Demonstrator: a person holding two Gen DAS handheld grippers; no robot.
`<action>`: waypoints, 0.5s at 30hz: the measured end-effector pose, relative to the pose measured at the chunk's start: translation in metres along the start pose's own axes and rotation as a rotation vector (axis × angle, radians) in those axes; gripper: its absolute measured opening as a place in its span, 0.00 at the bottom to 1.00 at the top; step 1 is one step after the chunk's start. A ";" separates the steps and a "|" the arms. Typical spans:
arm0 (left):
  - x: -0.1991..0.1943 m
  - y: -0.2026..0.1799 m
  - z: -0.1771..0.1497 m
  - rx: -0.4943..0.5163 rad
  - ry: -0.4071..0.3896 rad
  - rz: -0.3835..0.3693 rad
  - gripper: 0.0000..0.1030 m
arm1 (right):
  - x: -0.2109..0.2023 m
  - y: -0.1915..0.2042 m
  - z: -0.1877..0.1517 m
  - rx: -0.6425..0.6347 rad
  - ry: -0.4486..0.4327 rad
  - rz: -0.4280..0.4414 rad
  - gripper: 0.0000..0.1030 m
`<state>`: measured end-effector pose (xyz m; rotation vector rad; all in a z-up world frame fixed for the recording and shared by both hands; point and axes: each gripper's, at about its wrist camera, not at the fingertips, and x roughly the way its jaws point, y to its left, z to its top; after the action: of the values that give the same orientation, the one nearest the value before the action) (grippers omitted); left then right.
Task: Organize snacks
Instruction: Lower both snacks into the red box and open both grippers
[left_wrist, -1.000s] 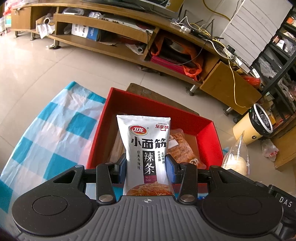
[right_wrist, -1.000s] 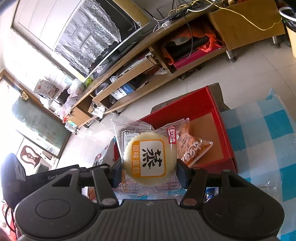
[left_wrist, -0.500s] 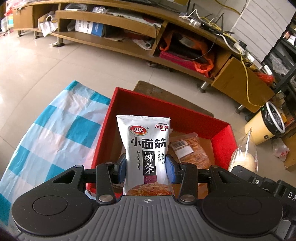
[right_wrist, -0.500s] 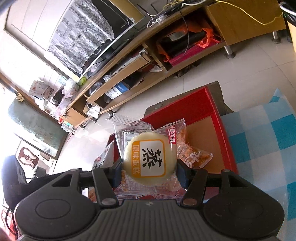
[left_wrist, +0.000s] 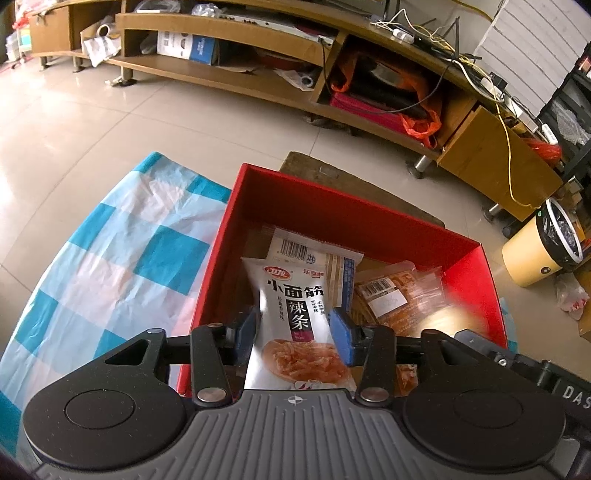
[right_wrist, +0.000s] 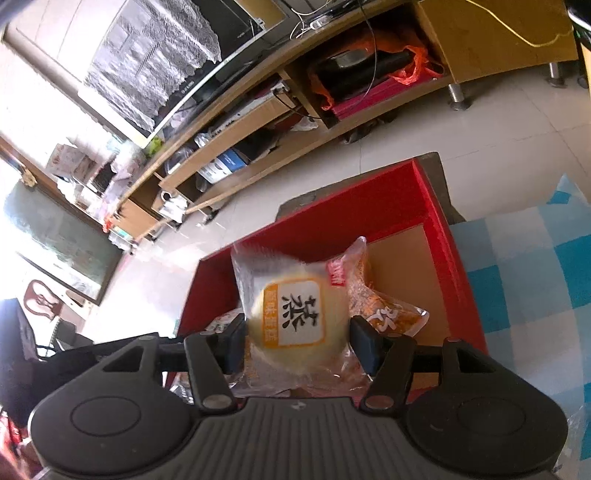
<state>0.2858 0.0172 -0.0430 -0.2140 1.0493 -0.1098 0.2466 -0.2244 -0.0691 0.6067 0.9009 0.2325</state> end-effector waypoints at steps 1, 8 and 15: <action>-0.001 0.000 0.000 -0.001 -0.002 0.000 0.57 | 0.000 0.000 0.000 0.000 -0.001 0.003 0.56; -0.003 -0.002 0.000 0.006 -0.013 0.005 0.65 | -0.001 0.002 -0.002 -0.010 0.005 0.013 0.57; -0.009 -0.004 -0.001 0.020 -0.034 0.019 0.73 | -0.002 0.003 -0.002 -0.009 0.004 0.012 0.58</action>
<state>0.2806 0.0151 -0.0353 -0.1870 1.0159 -0.0993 0.2438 -0.2219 -0.0669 0.6031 0.9004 0.2485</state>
